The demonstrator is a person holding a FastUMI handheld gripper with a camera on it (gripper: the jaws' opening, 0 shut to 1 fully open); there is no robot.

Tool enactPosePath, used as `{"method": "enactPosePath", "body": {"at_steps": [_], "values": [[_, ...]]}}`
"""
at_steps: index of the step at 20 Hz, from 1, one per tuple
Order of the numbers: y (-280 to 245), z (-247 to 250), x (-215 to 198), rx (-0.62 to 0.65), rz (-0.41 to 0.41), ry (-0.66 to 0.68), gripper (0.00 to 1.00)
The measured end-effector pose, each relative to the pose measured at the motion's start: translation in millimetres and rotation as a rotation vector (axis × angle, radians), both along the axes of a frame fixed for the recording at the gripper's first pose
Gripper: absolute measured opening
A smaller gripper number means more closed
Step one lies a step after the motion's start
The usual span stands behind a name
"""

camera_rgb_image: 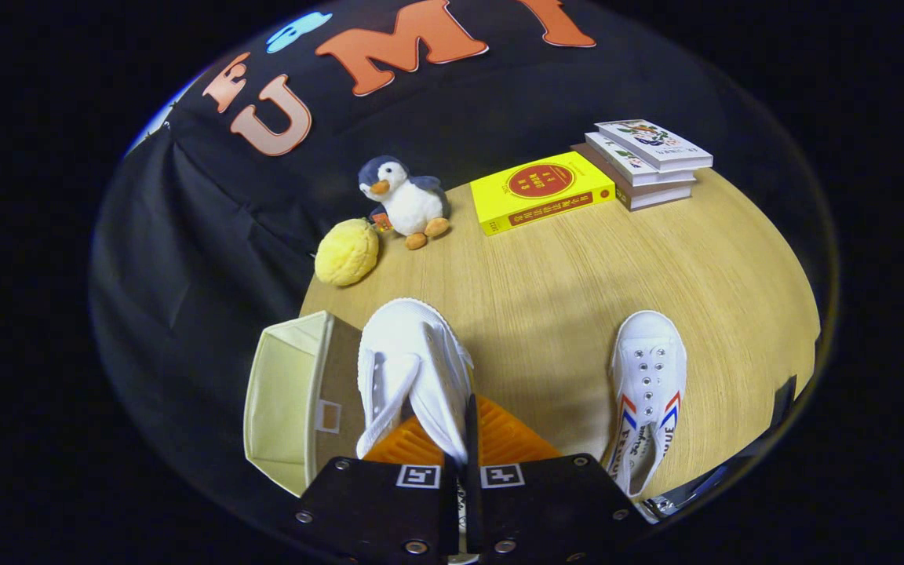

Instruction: Open the storage box then place both shoes into the box .Put the left shoe in first, then the right shoe, with the right side of both shoes facing outward in a uniform manner.

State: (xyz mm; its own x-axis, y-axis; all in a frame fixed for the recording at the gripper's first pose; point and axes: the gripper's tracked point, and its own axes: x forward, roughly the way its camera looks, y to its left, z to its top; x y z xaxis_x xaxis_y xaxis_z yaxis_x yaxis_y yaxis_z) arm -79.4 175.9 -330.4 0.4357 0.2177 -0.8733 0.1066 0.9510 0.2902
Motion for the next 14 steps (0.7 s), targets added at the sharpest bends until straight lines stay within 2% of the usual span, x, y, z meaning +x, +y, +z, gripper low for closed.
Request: {"method": "enactPosePath", "body": {"at_steps": [6, 11, 14], "values": [[85.8, 21.5, 3.3, 0.089, 0.067, 0.016, 0.04], [152.3, 14.7, 2.9, 0.100, 0.133, 0.055, 0.04], [181.6, 6.0, 1.7, 0.097, 0.141, 0.098, 0.04]]}}
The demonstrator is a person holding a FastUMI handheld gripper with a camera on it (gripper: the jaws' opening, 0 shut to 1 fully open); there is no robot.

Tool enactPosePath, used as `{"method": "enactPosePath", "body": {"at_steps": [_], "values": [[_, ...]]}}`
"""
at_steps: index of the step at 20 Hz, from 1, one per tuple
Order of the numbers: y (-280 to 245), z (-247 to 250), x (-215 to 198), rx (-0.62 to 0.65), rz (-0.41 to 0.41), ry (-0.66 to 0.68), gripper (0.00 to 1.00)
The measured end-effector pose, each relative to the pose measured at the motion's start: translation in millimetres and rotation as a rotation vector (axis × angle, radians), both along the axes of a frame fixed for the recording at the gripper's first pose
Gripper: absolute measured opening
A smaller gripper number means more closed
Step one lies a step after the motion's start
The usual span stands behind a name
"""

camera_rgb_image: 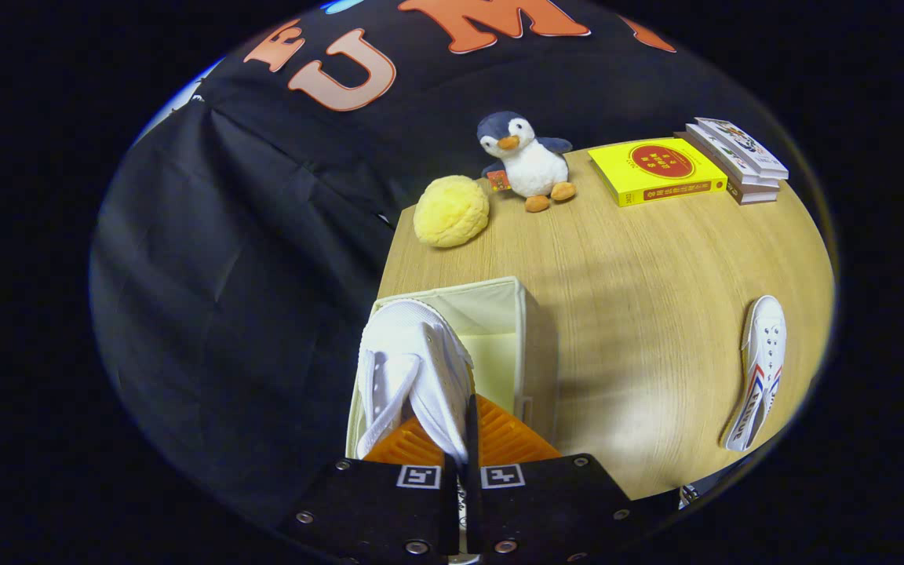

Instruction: Open the storage box then place both shoes into the box .Put the left shoe in first, then the right shoe, with the right side of both shoes facing outward in a uniform manner.

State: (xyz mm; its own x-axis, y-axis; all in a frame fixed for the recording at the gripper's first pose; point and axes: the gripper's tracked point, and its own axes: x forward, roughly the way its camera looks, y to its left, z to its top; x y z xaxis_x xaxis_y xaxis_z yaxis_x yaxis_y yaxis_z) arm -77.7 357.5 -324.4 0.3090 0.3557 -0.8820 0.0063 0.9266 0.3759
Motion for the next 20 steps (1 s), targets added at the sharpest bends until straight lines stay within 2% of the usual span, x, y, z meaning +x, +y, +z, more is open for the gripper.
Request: {"method": "enactPosePath", "body": {"at_steps": [9, 13, 17, 20], "values": [[26.3, -67.3, -1.8, -0.154, -0.050, 0.145, 0.04], [29.0, -97.9, -3.3, -0.217, -0.104, 0.216, 0.04], [38.1, -120.2, -11.6, -0.215, -0.158, 0.284, 0.04], [56.0, -126.1, -17.2, -0.140, -0.183, 0.320, 0.09]]}}
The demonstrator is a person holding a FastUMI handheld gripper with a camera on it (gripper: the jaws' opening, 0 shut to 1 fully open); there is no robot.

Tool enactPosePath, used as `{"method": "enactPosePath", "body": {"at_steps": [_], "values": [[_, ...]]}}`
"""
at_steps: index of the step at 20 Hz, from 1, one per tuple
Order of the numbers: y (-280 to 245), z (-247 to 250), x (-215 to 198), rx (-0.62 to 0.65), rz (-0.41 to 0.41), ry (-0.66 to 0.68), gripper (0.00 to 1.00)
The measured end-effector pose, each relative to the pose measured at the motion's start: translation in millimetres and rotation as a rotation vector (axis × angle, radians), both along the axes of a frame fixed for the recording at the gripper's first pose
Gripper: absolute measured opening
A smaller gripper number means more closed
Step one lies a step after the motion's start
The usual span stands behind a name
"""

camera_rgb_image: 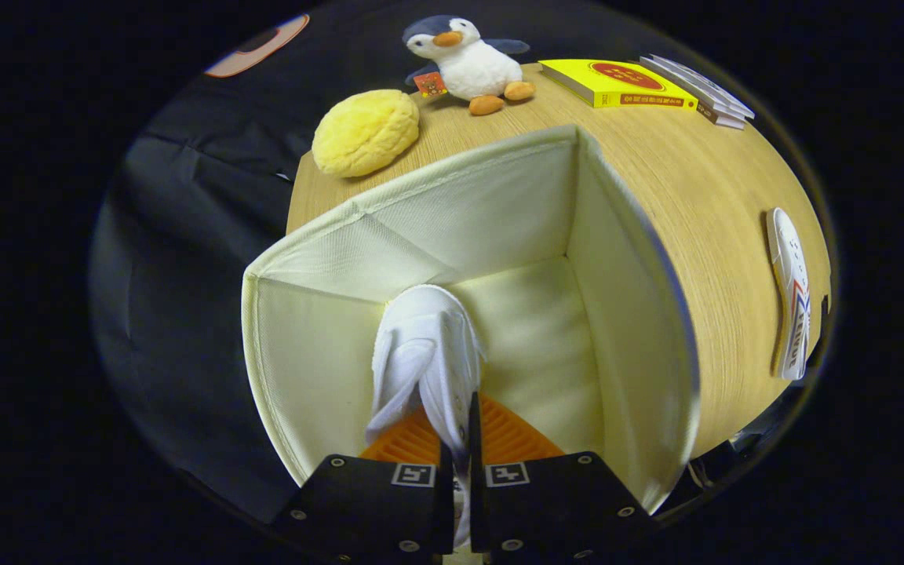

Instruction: Open the storage box then place both shoes into the box .Put the left shoe in first, then the right shoe, with the right side of both shoes facing outward in a uniform manner.

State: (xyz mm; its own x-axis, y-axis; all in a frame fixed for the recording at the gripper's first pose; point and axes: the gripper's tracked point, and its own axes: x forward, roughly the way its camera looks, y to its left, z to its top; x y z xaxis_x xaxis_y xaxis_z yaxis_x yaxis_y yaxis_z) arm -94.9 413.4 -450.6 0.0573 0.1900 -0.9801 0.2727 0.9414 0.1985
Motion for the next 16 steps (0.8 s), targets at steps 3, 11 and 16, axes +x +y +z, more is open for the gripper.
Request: {"method": "enactPosePath", "body": {"at_steps": [3, 11, 16], "values": [[9.4, 4.7, -12.0, 0.058, 0.035, 0.014, 0.22], [-20.5, 77.1, -0.4, 0.249, 0.098, -0.128, 0.53], [-79.5, 124.8, 4.0, 0.268, 0.172, -0.272, 0.70]]}}
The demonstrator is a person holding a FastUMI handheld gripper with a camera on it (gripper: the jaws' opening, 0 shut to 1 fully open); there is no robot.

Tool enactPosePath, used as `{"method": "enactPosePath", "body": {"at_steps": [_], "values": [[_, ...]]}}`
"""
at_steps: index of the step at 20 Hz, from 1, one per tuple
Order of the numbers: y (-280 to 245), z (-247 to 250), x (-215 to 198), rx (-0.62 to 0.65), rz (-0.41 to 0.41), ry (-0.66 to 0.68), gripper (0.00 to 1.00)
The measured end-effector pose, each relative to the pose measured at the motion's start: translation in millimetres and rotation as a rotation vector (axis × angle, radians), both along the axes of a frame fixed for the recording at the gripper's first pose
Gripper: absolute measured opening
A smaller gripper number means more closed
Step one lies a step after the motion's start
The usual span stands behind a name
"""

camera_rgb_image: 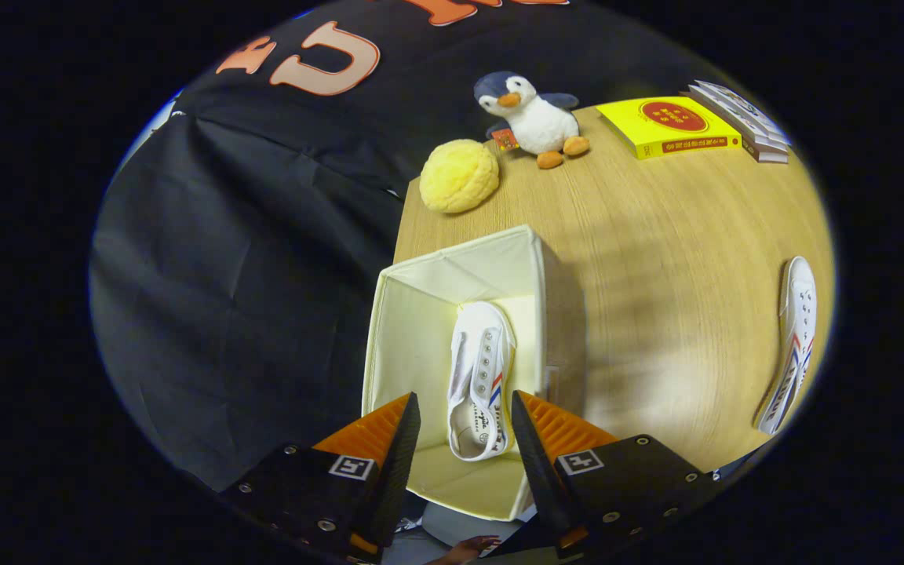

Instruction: Open the storage box then place both shoes into the box .Put the left shoe in first, then the right shoe, with the right side of both shoes facing outward in a uniform manner.

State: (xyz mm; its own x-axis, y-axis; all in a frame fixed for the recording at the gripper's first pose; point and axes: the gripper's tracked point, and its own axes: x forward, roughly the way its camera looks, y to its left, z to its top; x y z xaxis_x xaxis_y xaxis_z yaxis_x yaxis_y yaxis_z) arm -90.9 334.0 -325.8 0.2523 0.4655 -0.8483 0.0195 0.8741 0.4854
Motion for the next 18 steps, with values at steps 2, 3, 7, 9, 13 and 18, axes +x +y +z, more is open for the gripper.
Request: {"method": "enactPosePath", "body": {"at_steps": [2, 3, 7, 9, 13, 18], "values": [[-32.9, 15.6, 4.6, -0.010, -0.009, -0.055, 0.77], [-50.0, 17.7, 5.9, -0.026, -0.013, -0.082, 0.80], [-144.6, 8.8, -4.8, -0.216, -0.021, -0.158, 0.87], [-193.5, -2.6, -16.8, -0.297, -0.042, -0.148, 0.90], [-274.6, -26.9, -42.4, -0.387, -0.116, -0.090, 0.90], [-336.7, -51.8, -69.0, -0.465, -0.153, -0.046, 0.90]]}}
